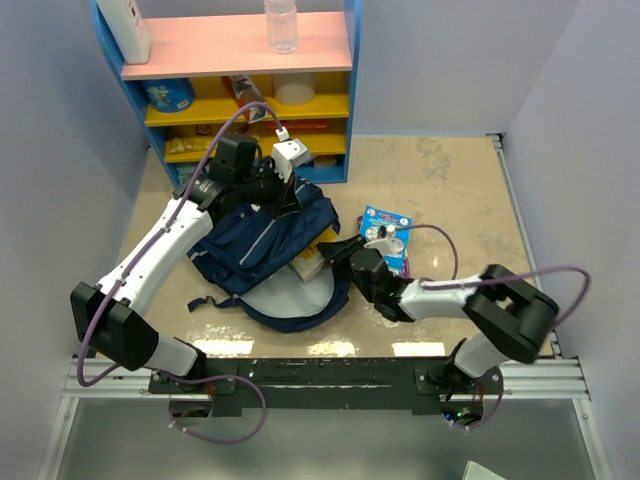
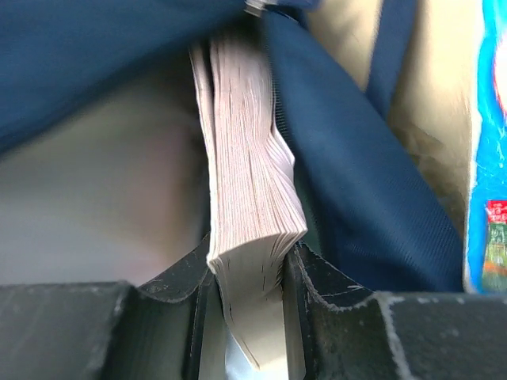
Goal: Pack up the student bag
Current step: Place the book in the student bag.
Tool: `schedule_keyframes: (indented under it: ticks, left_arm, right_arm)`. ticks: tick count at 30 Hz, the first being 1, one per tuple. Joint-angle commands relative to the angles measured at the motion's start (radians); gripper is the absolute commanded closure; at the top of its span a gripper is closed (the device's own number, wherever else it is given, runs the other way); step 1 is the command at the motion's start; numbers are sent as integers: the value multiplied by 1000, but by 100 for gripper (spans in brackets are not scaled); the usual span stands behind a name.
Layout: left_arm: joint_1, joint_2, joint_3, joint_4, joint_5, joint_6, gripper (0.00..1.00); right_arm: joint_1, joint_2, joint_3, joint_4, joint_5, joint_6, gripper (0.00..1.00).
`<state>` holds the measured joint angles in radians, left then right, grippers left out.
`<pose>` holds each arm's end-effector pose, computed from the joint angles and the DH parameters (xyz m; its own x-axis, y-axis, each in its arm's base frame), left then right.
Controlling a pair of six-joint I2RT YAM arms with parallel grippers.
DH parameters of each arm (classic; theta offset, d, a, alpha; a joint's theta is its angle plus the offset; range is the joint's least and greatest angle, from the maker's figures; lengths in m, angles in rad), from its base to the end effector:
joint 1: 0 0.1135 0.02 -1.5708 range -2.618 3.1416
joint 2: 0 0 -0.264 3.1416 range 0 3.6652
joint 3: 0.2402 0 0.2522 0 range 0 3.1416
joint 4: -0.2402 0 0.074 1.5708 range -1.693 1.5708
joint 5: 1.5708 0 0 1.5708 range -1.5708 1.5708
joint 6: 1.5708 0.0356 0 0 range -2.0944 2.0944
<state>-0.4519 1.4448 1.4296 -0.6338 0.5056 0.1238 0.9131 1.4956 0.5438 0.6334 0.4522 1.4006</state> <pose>0.2771 -0.1537 0.3681 -0.4495 0.3383 -0.8267 0.7907 0.5812 -0.1921 0.1907 0.2215 0.1789 -0.4840 0.8236 -0.2957 0.1110 0.3929 0.9128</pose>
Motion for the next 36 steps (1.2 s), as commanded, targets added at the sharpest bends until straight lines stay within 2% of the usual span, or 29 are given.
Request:
schedule_keyframes:
  ticks: [1, 3, 4, 7, 11, 12, 13, 18, 19, 21, 22, 27, 29, 31, 33, 36]
  left_arm:
    - [5, -69, 43, 160, 57, 19, 100]
    - [5, -69, 43, 160, 62, 17, 100]
    - [5, -69, 45, 160, 65, 16, 100]
    - [5, -70, 46, 160, 68, 16, 100]
    - [5, -70, 45, 164, 76, 11, 100]
    - [5, -72, 45, 166, 76, 11, 100]
    - [5, -72, 45, 166, 74, 11, 100]
    - [4, -86, 34, 160, 39, 30, 100]
    - [4, -87, 32, 160, 33, 34, 100]
    - [5, -90, 19, 158, 21, 39, 100]
    - [5, -90, 17, 160, 16, 39, 100]
    - [5, -84, -1, 158, 11, 40, 100]
    - [5, -83, -6, 161, 16, 40, 100]
    - [4, -80, -11, 157, 24, 39, 100]
    - [5, -75, -11, 157, 27, 36, 100]
    - [5, -78, -9, 155, 42, 28, 100]
  right_arm:
    - [42, 139, 74, 382, 23, 176, 100]
    - [49, 187, 117, 370, 16, 157, 98]
    - [58, 195, 171, 327, 5, 115, 92]
    - [72, 213, 249, 295, -29, 42, 87]
    - [82, 242, 320, 246, -72, -12, 75]
    - [84, 247, 337, 235, -82, -21, 69]
    - [84, 244, 343, 192, -92, -38, 53]
    - [84, 148, 323, -43, -130, -83, 27]
    - [84, 126, 324, -143, -141, -121, 22]
    - [84, 39, 337, -265, -155, -175, 20]
    - [84, 11, 340, -378, -155, -228, 20]
    - [81, -275, 257, -579, -109, -302, 20]
    - [75, -352, 233, -704, -41, -299, 18]
    - [34, -464, 179, -815, 21, -259, 14]
    - [-61, -558, 107, -851, 26, -253, 13]
    - [-213, -603, 58, -888, -4, -311, 8]
